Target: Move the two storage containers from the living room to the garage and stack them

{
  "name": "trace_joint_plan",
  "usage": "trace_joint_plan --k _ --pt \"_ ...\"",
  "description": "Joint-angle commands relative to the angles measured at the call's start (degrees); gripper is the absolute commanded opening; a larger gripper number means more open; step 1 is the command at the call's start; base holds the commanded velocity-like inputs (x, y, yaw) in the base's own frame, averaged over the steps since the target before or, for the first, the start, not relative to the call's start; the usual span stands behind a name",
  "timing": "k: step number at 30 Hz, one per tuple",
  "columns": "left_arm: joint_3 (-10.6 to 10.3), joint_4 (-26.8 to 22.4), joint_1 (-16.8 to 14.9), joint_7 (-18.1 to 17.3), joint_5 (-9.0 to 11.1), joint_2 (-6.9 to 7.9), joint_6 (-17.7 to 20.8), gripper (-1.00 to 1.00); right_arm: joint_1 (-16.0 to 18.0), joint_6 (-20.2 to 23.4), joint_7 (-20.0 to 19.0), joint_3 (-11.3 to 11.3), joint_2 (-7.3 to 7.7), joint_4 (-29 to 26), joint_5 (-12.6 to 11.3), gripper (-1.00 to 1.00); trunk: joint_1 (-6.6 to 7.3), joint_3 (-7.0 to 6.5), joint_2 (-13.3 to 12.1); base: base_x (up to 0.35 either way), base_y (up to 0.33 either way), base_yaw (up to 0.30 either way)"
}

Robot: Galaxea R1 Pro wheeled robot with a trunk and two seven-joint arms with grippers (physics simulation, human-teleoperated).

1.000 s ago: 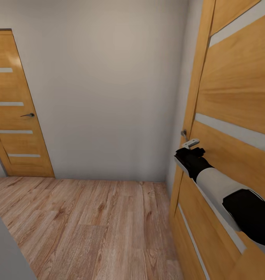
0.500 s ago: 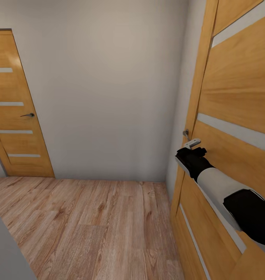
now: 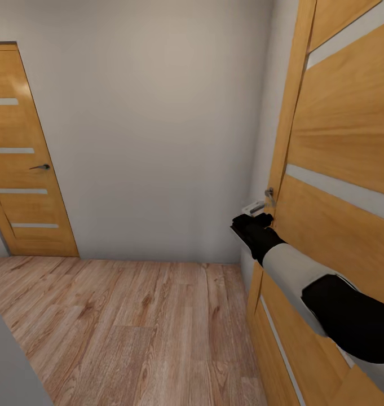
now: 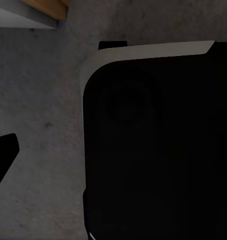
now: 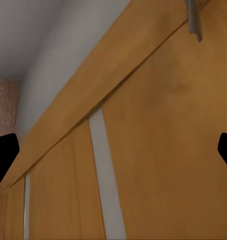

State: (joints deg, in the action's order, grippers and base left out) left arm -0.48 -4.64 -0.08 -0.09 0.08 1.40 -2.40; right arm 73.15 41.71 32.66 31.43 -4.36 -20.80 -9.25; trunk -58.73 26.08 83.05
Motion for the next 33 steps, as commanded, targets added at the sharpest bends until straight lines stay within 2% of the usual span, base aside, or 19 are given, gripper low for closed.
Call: trace_joint_plan --k 1,3,4,6,10,14,15,17,20,22,27,28,30,33 --pt "0.0 0.0 0.0 0.0 0.0 0.01 -0.1 1.00 0.1 0.3 0.7 0.5 -0.74 0.0 -0.6 1.00 0.00 0.06 0.0 0.000 0.000 0.000" --pt "0.0 0.0 0.0 0.0 0.0 0.01 -0.1 1.00 0.1 0.3 0.9 0.5 -1.42 0.0 -0.6 1.00 0.00 0.06 0.0 0.000 0.000 0.000" --pt "0.0 0.0 0.0 0.0 0.0 0.01 -0.1 1.00 0.1 0.3 1.2 0.5 -2.72 0.1 -0.6 1.00 0.00 0.06 0.0 0.000 0.000 0.000" --pt "0.0 0.0 0.0 0.0 0.0 -0.02 -0.1 1.00 0.1 0.2 1.4 0.4 -4.00 0.2 -0.6 1.00 0.00 0.06 0.0 0.000 0.000 0.000" --pt "0.0 0.0 0.0 0.0 0.0 -0.06 -0.1 1.00 0.1 -0.1 1.3 0.3 -5.58 0.2 -0.8 1.00 0.00 0.06 0.0 0.000 0.000 0.000" --pt "0.0 0.0 0.0 0.0 0.0 -0.05 -0.1 1.00 0.1 -0.8 1.0 -0.2 -5.64 0.2 -1.3 1.00 0.00 0.06 0.0 0.000 0.000 0.000" --pt "0.0 0.0 0.0 0.0 0.0 -0.03 -0.1 1.00 0.1 -1.0 0.9 -0.5 -5.64 0.2 -2.2 1.00 0.00 0.06 0.0 0.000 0.000 0.000" --pt "0.0 0.0 0.0 0.0 0.0 -0.01 -0.1 1.00 -0.1 -1.6 0.8 -0.8 -5.64 0.2 -4.4 1.00 0.00 0.06 0.0 0.000 0.000 0.000" --pt "0.0 0.0 0.0 0.0 0.0 0.00 -0.1 1.00 -0.5 -4.0 0.5 -1.0 -5.64 0.2 -10.0 1.00 0.00 0.06 0.0 0.000 0.000 0.000" --pt "0.0 0.0 0.0 0.0 0.0 0.00 -0.1 1.00 -0.6 -6.1 -0.8 -1.1 -5.64 0.1 -12.4 1.00 0.00 0.06 0.0 0.000 0.000 0.000" --pt "0.0 0.0 0.0 0.0 0.0 0.00 -0.1 1.00 -0.7 -11.1 -6.2 -1.1 -5.64 0.3 -13.8 1.00 0.00 0.06 0.0 0.000 0.000 0.000" --pt "0.0 0.0 0.0 0.0 0.0 -0.01 -0.1 1.00 -0.8 -12.7 -9.0 -1.1 -5.64 0.9 -14.0 1.00 0.00 0.06 0.0 0.000 0.000 0.000" --pt "0.0 0.0 0.0 0.0 0.0 0.00 -0.1 1.00 -0.8 -14.4 -11.5 -1.1 -5.64 3.4 -14.1 1.00 0.00 0.06 0.0 0.000 0.000 0.000" --pt "0.0 0.0 0.0 0.0 0.0 0.00 -0.1 1.00 -0.8 -16.5 -13.4 -1.0 -5.64 6.1 -14.2 1.00 0.00 0.06 0.0 0.000 0.000 0.000"
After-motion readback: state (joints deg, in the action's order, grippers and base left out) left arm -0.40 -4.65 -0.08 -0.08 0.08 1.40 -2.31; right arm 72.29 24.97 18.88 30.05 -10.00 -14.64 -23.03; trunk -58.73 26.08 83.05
